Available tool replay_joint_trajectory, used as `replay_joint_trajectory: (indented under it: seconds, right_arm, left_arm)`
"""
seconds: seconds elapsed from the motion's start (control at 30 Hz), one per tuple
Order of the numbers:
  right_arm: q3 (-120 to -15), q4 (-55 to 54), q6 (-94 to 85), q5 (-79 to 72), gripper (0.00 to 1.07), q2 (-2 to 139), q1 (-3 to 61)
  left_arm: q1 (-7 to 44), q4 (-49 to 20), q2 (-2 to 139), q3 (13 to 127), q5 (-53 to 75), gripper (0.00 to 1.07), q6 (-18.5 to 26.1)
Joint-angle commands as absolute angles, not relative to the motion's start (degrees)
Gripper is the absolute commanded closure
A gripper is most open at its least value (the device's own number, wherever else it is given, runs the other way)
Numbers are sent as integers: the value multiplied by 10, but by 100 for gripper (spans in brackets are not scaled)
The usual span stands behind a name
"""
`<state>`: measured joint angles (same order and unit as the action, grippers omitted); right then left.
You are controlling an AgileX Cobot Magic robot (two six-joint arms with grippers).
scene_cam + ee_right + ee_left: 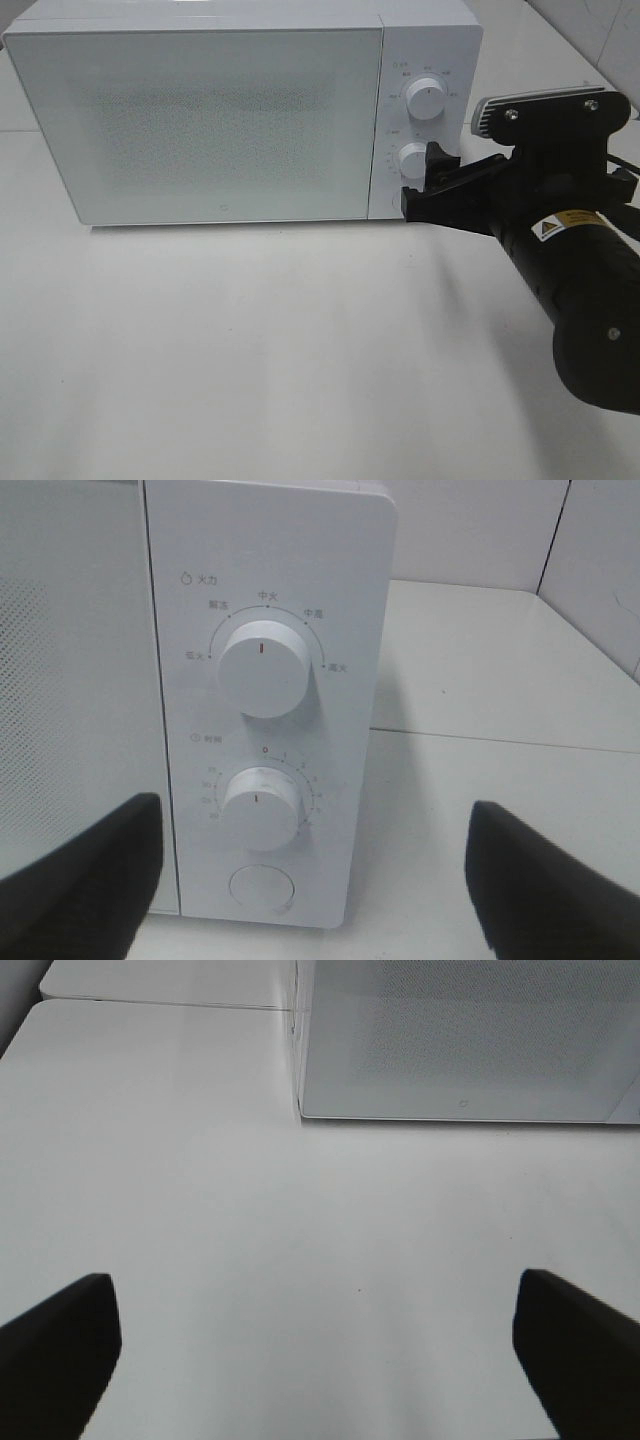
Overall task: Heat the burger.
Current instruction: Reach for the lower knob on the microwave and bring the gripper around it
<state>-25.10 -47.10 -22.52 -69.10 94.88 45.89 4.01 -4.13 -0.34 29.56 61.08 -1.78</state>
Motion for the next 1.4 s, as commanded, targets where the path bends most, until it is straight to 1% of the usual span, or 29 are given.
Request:
replay_joint_trajectory:
  seconds: [0.03,0.37,0.63,0.77,0.97,1.4]
  right_arm:
    - [-273,-472,-222,-700,29,980,461]
    - [-320,-472,-222,-709,30,1043,457]
    - [-371,-497,-222,-706,31,1100,457]
    - [-403,-489,-213,-681,31,1129,432]
    - [-437,-477,-211,-676,31,1156,414]
    - [-476,-453,-207,-665,31,1185,397]
  left_arm:
    - [36,-42,-15,295,612,6,-18]
    - [36,-42,-11,295,612,6,-18]
    - [36,-42,-11,295,612,6,-18]
    - [36,-42,-11,295,612,6,-18]
    - [36,-42,-11,295,612,6,-18]
    - [36,-42,-11,295,612,6,-18]
